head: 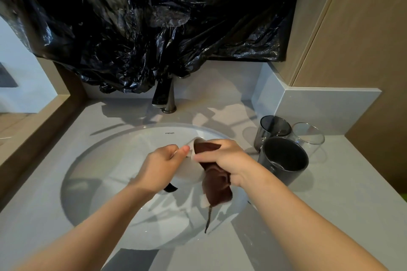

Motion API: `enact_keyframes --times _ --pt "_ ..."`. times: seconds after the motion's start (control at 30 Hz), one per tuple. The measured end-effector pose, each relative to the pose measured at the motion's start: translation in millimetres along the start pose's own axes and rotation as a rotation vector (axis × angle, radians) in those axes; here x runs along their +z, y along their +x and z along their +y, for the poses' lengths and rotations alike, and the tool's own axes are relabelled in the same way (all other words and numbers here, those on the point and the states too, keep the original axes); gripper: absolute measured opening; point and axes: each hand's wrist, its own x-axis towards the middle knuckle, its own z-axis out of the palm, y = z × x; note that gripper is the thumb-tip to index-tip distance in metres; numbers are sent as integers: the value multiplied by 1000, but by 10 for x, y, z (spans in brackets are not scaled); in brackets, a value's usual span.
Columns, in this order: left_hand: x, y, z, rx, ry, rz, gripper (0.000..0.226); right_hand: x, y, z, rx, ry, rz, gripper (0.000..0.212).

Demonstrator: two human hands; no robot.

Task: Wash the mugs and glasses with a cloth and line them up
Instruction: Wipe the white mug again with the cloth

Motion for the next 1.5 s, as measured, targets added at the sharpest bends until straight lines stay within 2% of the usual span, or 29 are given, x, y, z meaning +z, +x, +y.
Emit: enact_keyframes --times 0.07,0.13,0.2,0.27,0.4,0.63,0.73,1.03,1.17,1.27,1.33,1.4,1.43,1.5 --pt "-60 -36 -29 -22 33 5 50 -7 -53 -27 55 270 70 11" --pt "-126 -61 -60 -80 -1 -10 54 -2 -132 -60 124 478 52 2" --pt "-170 -86 -69 -142 -78 -20 55 27 -210 -76 150 627 30 13" --pt "-188 -121 -45 -182 -164 -32 52 73 -272 -78 87 681 79 12" --pt "-205 -183 2 -236 -283 -75 49 139 -399 -33 -59 603 304 13" --pt "-246 -304 -35 -202 -372 -189 47 178 -842 39 -230 455 530 25" --pt "-221 -330 -21 -156 -385 -184 49 141 -1046 138 -283 360 639 31" --pt "175 -556 148 -128 -553 -138 50 -291 -1497 540 -320 170 1071 20" --pt "374 -553 209 -153 -553 -121 48 -798 -1499 765 -318 29 1257 23" --pt "516 -550 238 -182 -561 -76 48 -1244 -1467 987 -243 -204 1359 34" --pt "598 -573 242 -184 -580 -50 48 -1518 -1430 1155 -62 -523 1326 38" --pt "661 -607 242 -175 -599 -33 48 -1668 -1378 1281 193 -804 1123 45" --pt "690 -620 241 -175 -603 -23 48 -1698 -1348 1305 268 -864 1015 50" --pt "732 -639 226 -194 -614 -1 47 -1672 -1276 1272 260 -897 860 53"
